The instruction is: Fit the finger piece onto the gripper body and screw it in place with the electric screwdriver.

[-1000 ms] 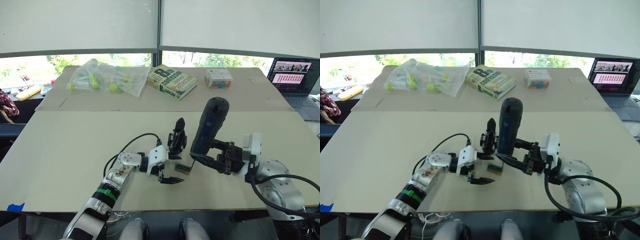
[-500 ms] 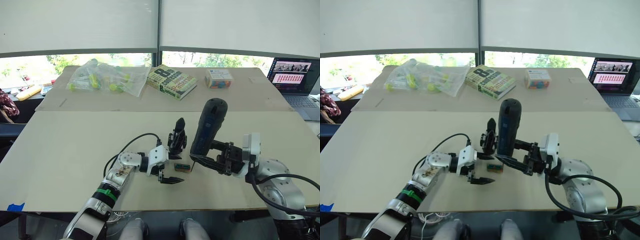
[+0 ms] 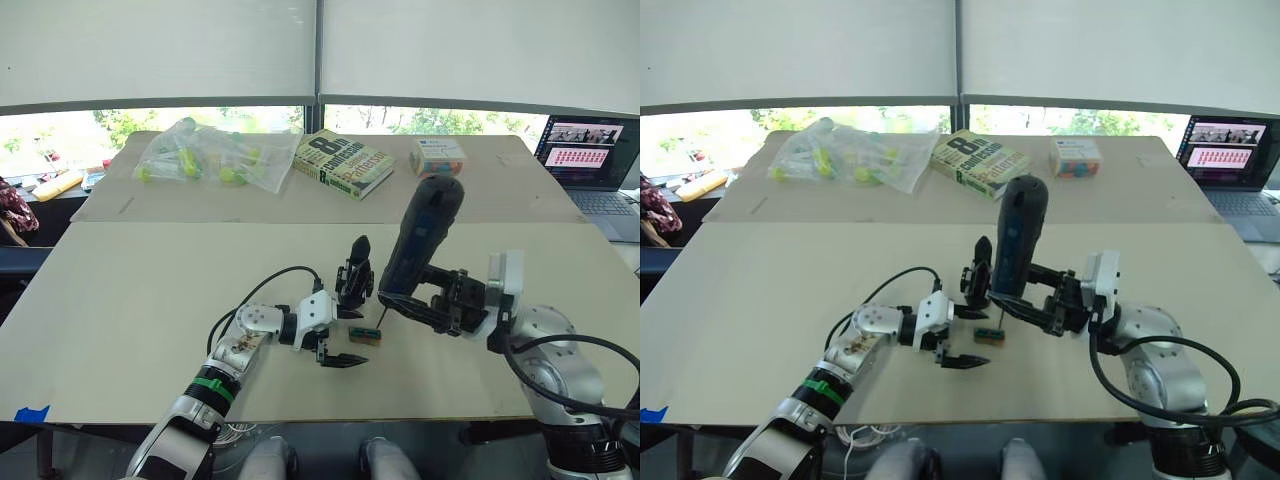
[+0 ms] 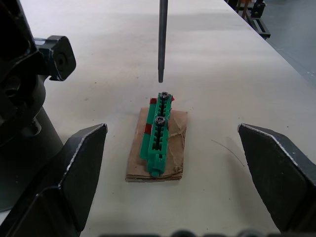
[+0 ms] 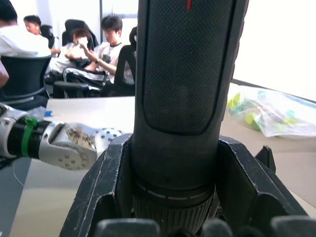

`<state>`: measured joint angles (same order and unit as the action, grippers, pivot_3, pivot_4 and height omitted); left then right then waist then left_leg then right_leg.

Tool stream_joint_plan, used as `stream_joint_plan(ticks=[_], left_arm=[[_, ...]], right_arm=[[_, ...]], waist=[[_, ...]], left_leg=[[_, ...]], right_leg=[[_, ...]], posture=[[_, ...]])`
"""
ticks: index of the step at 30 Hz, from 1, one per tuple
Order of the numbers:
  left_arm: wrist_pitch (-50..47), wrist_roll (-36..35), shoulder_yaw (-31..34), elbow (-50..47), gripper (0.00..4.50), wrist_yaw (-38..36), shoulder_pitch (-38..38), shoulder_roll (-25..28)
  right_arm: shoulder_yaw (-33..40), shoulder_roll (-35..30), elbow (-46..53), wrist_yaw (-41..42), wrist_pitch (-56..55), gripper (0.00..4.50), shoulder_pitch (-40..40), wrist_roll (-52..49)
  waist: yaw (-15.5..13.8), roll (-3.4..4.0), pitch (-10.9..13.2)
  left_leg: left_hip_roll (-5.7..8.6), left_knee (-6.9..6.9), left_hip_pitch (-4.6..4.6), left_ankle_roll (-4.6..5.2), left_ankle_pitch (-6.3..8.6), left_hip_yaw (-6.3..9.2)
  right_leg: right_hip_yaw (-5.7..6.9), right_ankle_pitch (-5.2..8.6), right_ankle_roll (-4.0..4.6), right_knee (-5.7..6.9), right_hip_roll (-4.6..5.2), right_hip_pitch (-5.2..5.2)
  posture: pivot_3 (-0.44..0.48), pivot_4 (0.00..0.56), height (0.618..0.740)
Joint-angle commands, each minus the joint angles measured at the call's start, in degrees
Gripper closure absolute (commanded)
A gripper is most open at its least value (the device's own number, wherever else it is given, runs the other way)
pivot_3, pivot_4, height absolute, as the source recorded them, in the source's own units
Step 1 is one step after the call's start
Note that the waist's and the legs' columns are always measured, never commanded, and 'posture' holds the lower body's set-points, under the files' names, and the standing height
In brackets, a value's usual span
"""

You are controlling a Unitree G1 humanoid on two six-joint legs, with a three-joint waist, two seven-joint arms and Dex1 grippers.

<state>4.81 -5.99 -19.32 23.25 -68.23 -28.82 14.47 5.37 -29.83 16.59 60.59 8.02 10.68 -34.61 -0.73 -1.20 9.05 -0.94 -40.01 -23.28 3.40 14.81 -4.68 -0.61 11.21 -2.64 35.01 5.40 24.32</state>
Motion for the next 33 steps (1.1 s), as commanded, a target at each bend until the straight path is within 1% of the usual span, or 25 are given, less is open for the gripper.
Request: stream_joint_plan(ticks=[1, 11, 33], left_arm=[[-0.9, 0.7, -0.9, 0.7, 0.00, 0.0, 1.3, 0.3], [-1.0, 0.6, -1.0, 0.4, 0.00, -0.1, 1.5, 0.4], [-1.3, 0.6, -1.1, -0.2, 0.00, 0.0, 1.9, 0.5]], right_arm=[[1.2, 0.3, 1.3, -0.1, -2.5, 2.55, 0.4, -0.3], [1.1, 0.2, 2.0, 0.2, -2.4, 2.55, -0.6, -0.1], [0.4, 1.0, 1.5, 0.2, -2.4, 2.55, -0.1, 0.8]], waist=[[0.0, 0.00, 0.0], [0.0, 0.00, 0.0], [0.1, 0.00, 0.0]], left_leg=[[0.00, 0.00, 0.00, 0.00, 0.00, 0.00], [-0.01, 0.01, 0.01, 0.00, 0.00, 0.00], [-0.01, 0.02, 0.01, 0.00, 0.00, 0.00]], right_leg=[[0.00, 0.00, 0.00, 0.00, 0.00, 0.00], [0.00, 0.00, 0.00, 0.00, -0.01, 0.00], [0.00, 0.00, 0.00, 0.00, -0.01, 0.01]], posture=[[0.000, 0.150, 0.740], [0.000, 0.150, 0.740], [0.000, 0.150, 0.740]])
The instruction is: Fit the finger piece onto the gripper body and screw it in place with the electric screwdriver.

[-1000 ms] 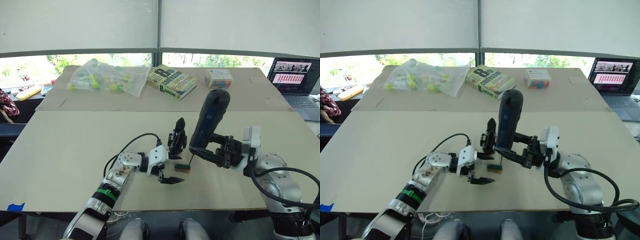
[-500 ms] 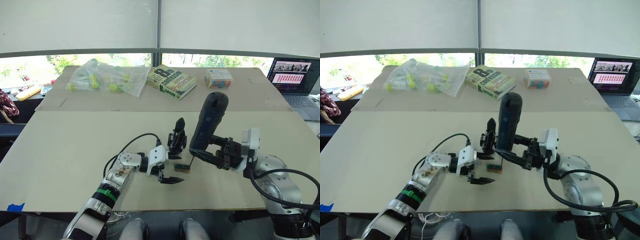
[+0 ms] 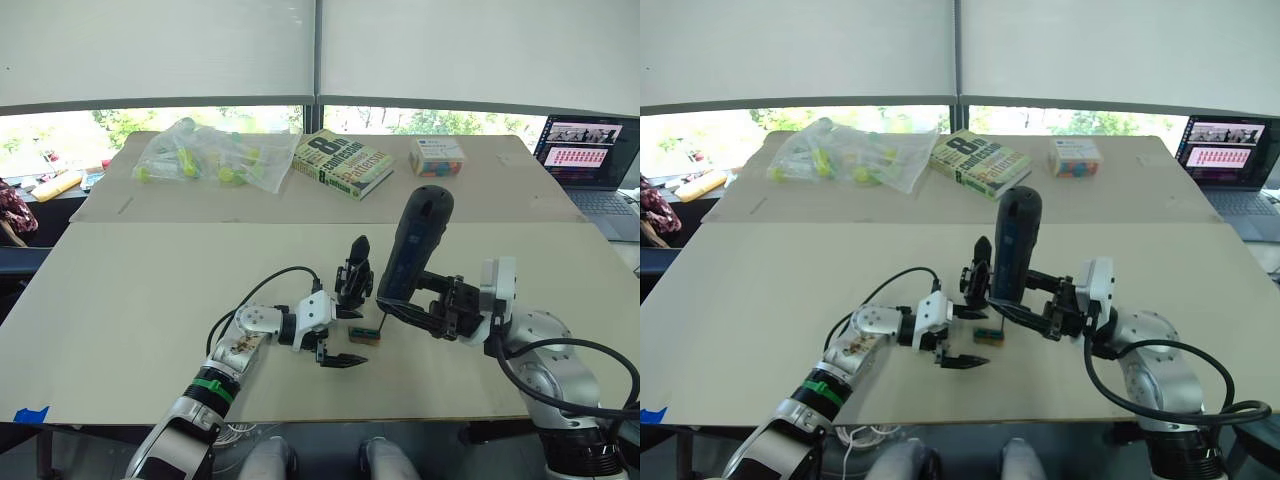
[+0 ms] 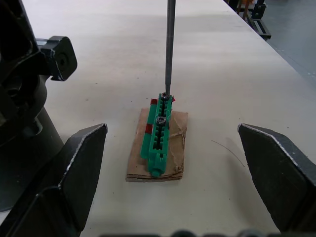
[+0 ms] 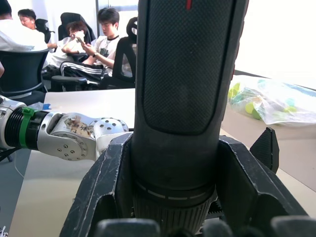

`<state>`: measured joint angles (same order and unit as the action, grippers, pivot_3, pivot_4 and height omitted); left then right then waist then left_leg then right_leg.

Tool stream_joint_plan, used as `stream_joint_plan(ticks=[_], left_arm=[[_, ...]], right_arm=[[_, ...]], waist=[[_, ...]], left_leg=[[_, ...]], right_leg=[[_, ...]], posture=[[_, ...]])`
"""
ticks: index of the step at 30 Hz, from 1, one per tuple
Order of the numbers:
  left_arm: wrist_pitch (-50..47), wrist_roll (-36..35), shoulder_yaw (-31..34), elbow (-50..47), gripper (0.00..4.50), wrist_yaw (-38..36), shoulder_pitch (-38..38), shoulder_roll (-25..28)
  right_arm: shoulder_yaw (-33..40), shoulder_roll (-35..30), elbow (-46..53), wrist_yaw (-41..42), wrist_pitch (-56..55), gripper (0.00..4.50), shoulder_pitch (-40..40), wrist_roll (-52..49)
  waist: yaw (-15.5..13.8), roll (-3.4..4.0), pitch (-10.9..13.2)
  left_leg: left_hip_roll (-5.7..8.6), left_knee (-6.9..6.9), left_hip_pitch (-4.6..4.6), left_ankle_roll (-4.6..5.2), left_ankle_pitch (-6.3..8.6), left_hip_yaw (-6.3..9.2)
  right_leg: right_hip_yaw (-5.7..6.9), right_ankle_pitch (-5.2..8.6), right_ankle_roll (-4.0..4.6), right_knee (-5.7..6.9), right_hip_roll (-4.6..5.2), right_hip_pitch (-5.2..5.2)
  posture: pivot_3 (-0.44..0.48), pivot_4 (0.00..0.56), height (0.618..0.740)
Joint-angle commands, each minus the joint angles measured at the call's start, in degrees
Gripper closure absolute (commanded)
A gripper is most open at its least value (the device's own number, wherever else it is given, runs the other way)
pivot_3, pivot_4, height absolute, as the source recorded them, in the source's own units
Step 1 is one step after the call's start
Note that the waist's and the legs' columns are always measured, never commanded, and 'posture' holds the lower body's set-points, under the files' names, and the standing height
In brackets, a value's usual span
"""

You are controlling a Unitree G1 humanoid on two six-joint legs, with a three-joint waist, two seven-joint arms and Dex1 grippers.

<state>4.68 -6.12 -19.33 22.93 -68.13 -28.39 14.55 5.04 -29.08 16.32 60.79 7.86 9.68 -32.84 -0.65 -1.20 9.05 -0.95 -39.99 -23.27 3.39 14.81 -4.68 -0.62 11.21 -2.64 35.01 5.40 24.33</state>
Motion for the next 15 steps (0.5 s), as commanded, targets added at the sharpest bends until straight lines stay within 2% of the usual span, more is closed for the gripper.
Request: stream_joint_plan(ticks=[1, 15], left_arm=[[-1.2, 0.7, -1.1, 0.0, 0.00, -0.1, 1.5, 0.4], [-1.5, 0.7, -0.9, -0.3, 0.00, 0.4, 1.7, 0.3]], right_arm=[[0.8, 0.3, 1.8, 0.0, -2.2, 2.55, 0.9, -0.9], [0.0, 0.6, 1.4, -0.1, -2.2, 2.55, 0.3, -0.1]], waist=[[0.0, 0.00, 0.0], [0.0, 0.00, 0.0]], left_leg=[[0.00, 0.00, 0.00, 0.00, 0.00, 0.00], [0.00, 0.01, 0.00, 0.00, 0.00, 0.00]], right_leg=[[0.00, 0.00, 0.00, 0.00, 0.00, 0.00], [0.00, 0.00, 0.00, 0.00, 0.00, 0.00]], posture=[[0.000, 0.150, 0.740], [0.000, 0.150, 0.740]])
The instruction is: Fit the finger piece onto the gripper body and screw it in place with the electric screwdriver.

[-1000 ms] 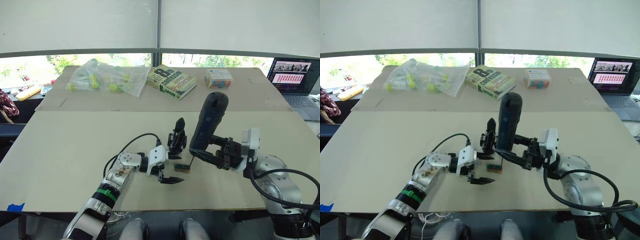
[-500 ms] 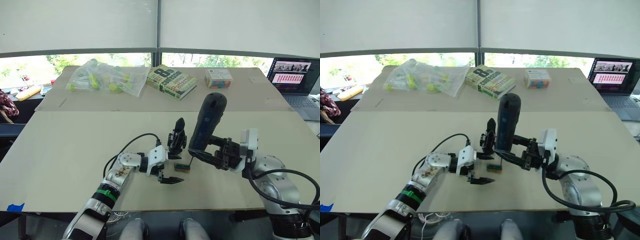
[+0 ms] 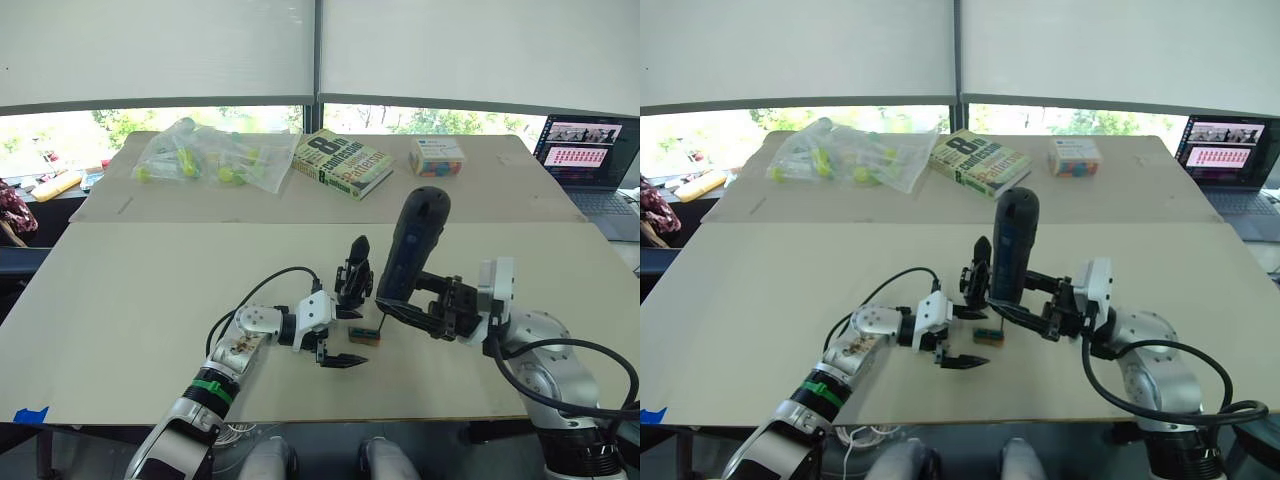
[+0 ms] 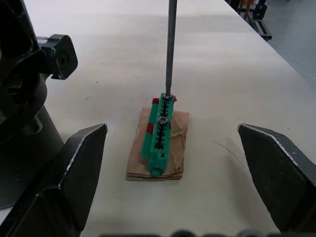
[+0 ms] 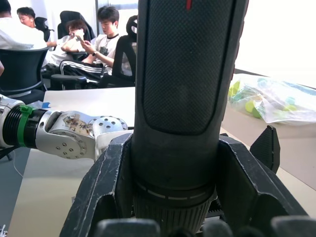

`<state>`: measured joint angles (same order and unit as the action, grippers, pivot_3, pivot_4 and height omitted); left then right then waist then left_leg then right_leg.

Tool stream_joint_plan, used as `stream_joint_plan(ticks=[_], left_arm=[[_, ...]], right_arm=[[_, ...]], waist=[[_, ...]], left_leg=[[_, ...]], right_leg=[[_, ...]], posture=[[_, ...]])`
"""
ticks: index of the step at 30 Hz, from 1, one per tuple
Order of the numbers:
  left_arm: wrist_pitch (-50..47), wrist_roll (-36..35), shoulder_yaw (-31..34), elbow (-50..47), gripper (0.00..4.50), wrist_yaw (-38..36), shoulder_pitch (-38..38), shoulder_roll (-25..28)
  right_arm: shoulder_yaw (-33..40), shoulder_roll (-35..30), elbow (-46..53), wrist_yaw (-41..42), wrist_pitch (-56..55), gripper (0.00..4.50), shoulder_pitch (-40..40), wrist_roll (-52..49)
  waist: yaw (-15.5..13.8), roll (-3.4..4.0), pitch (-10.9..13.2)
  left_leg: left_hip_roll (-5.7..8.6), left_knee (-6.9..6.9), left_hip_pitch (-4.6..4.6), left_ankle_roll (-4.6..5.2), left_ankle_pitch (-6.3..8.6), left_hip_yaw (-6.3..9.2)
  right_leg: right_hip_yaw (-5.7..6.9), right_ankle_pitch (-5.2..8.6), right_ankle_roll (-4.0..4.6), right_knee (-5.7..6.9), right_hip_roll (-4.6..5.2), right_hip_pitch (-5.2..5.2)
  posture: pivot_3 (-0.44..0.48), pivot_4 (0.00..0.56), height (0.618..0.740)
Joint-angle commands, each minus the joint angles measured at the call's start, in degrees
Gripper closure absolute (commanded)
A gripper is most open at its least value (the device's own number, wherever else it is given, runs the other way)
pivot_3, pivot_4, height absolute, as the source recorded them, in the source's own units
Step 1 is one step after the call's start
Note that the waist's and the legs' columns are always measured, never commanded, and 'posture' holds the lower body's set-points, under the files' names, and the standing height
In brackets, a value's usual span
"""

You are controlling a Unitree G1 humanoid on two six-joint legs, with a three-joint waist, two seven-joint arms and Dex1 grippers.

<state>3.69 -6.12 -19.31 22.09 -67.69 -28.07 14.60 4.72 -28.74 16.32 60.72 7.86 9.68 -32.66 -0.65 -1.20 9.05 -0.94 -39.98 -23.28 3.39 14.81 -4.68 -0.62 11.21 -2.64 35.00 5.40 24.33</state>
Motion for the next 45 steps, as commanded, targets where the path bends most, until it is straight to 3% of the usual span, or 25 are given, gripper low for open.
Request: stream_joint_plan(ticks=[1, 28, 40, 45], left_arm=[[-0.5, 0.6, -0.9, 0.6, 0.00, 0.0, 1.4, 0.3], [1.9, -1.9, 1.0, 1.3, 0.00, -0.4, 1.3, -0.1], [2.2, -5.7, 4.0, -4.1, 0.00, -3.4, 3.1, 3.9], [1.6, -10.7, 7.0, -9.3, 0.00, -6.9, 5.3, 7.3]], right_arm=[[0.4, 0.3, 1.2, 0.2, -2.5, 2.55, -0.1, -0.2], [1.9, -0.7, -0.6, 1.3, -4.1, 2.55, 0.7, -1.7], [5.0, -2.3, 3.2, -0.6, 1.3, 2.55, 2.9, -8.8], [7.3, -4.4, 5.3, -1.4, 4.7, 2.55, 3.3, -12.3]], waist=[[0.0, 0.00, 0.0], [0.0, 0.00, 0.0], [0.2, 0.00, 0.0], [0.2, 0.00, 0.0]], left_leg=[[0.00, 0.00, 0.00, 0.00, 0.00, 0.00], [0.00, 0.00, 0.03, 0.00, 0.00, 0.00], [-0.03, 0.06, -0.01, 0.00, 0.00, 0.00], [-0.02, 0.07, -0.06, 0.00, 0.00, 0.00]], right_leg=[[0.00, 0.00, 0.00, 0.00, 0.00, 0.00], [0.00, 0.00, 0.00, 0.00, 0.00, -0.02], [0.00, 0.00, 0.01, 0.01, 0.01, 0.06], [0.00, 0.00, 0.01, 0.00, 0.07, 0.10]], posture=[[0.000, 0.150, 0.740], [0.000, 0.150, 0.740], [0.000, 0.150, 0.740], [0.000, 0.150, 0.740]])
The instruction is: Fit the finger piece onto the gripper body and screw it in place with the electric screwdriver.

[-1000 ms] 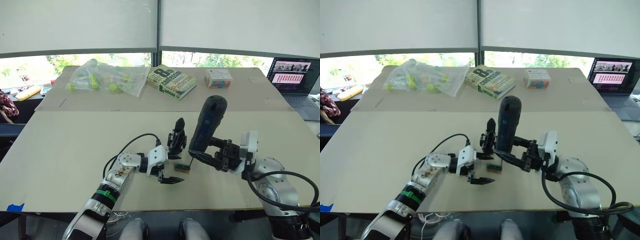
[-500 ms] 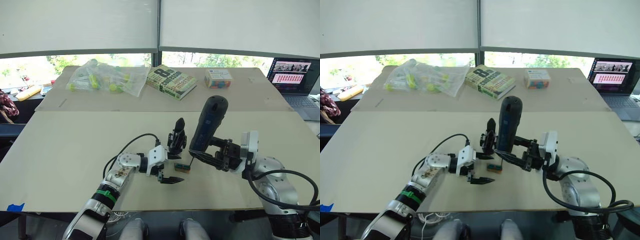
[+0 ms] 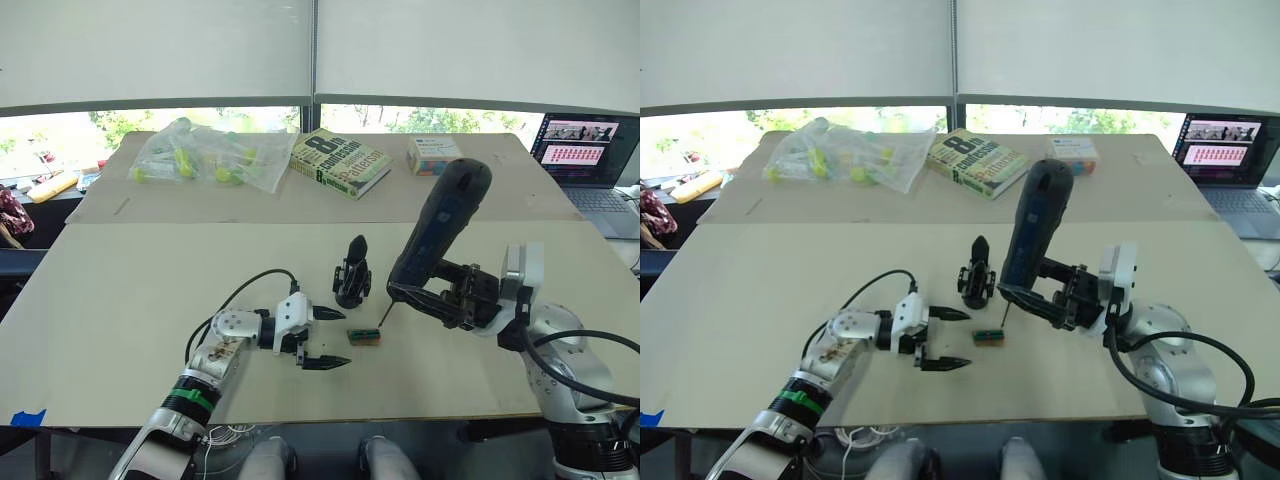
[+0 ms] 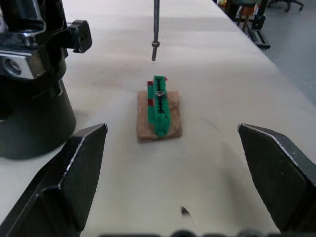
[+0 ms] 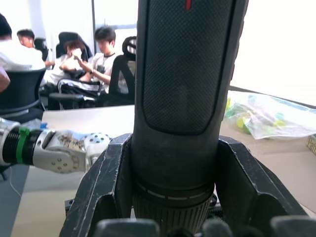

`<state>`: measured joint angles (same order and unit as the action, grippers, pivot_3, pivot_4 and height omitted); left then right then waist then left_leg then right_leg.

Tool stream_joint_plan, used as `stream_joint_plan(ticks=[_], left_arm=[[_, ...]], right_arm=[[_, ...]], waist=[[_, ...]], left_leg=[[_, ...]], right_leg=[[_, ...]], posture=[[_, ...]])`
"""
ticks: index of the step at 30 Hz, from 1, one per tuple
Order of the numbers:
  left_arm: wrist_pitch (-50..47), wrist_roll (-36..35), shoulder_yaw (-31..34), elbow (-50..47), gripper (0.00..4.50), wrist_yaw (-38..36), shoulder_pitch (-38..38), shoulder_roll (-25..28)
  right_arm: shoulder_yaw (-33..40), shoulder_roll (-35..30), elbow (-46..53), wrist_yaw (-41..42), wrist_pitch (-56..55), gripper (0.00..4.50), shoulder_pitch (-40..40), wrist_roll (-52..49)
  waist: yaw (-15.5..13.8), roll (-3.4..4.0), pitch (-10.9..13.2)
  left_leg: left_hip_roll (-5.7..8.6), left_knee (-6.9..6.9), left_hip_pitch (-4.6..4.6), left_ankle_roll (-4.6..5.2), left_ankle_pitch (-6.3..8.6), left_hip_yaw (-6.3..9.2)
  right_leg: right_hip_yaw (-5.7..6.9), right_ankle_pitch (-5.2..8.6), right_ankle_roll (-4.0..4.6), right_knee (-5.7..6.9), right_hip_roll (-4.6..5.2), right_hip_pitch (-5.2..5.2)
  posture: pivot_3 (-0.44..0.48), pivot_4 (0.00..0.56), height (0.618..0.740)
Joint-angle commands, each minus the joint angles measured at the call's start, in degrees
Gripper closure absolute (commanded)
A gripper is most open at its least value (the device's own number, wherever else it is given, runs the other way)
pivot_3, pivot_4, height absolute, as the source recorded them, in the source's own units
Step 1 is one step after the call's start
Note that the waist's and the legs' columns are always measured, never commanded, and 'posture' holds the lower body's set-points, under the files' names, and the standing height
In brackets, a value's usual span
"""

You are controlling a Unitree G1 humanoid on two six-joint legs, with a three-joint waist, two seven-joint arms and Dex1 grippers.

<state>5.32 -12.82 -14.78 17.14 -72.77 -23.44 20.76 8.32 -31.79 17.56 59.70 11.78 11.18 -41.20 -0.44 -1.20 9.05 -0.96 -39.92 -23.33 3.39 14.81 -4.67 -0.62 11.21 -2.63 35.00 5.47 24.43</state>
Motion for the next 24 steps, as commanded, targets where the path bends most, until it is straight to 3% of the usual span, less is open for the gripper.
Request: stream_joint_plan(ticks=[1, 8, 16, 24], left_arm=[[-0.4, -6.1, 3.8, -5.8, 0.00, -2.6, 1.1, 1.6], [-8.9, -16.1, 12.0, -14.0, 0.00, -2.1, 2.8, 5.9], [-12.4, -18.0, 17.3, -13.3, 0.00, 1.2, 1.1, 8.3], [-13.3, -17.4, 17.4, -13.9, 0.00, 2.3, 0.6, 8.6]], right_arm=[[4.4, -2.0, 4.4, -0.7, 1.4, 2.55, 1.9, -4.6], [8.8, -5.1, 5.3, -3.7, 5.9, 2.55, 4.8, -9.6], [8.9, -7.1, -0.3, -5.3, 11.1, 2.55, 14.9, -11.7], [4.0, -3.6, -8.6, -5.6, 12.8, 2.55, 26.2, -8.3]], waist=[[0.0, 0.00, 0.0], [-0.1, 0.00, 0.0], [0.1, 0.00, 0.0], [0.1, 0.01, 0.0]], left_leg=[[0.00, 0.00, -0.01, 0.00, 0.00, 0.00], [-0.01, 0.01, 0.00, 0.00, 0.00, 0.00], [0.00, 0.03, -0.01, 0.00, 0.00, -0.01], [0.01, 0.05, -0.05, 0.00, 0.00, -0.03]], right_leg=[[0.00, 0.00, 0.00, 0.00, 0.02, 0.01], [0.03, 0.00, 0.00, 0.00, 0.07, 0.01], [0.03, 0.00, 0.00, -0.01, -0.01, 0.02], [0.03, 0.00, 0.00, -0.01, -0.02, 0.06]], posture=[[0.000, 0.150, 0.740], [0.000, 0.150, 0.740], [0.000, 0.150, 0.740], [0.000, 0.150, 0.740]])
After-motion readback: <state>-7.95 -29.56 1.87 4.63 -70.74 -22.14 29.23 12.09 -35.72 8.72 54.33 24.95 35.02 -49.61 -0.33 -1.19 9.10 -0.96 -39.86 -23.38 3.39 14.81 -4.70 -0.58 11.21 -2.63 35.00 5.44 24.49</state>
